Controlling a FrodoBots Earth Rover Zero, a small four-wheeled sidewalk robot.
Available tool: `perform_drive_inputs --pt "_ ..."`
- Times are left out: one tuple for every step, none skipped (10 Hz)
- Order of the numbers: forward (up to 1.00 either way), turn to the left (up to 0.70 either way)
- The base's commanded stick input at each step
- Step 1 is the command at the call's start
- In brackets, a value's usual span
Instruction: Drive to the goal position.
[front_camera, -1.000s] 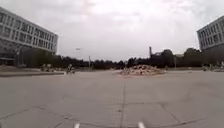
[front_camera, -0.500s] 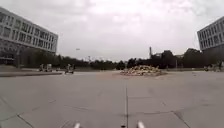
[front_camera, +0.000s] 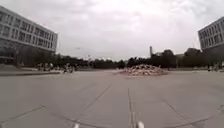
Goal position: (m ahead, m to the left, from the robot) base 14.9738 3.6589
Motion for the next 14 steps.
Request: perform_drive_inputs --pt "0.85 0.00" --pt "0.85 0.00" --pt "0.85 0.00" --pt "0.85 0.00" --pt "0.85 0.00" --pt "0.85 0.00" --pt "0.85 0.00" --pt "0.85 0.00" --pt "0.85 0.00" --pt "0.85 0.00" --pt "0.85 0.00" --pt "0.85 0.00" --pt "0.85 0.00" --pt "0.85 0.00"
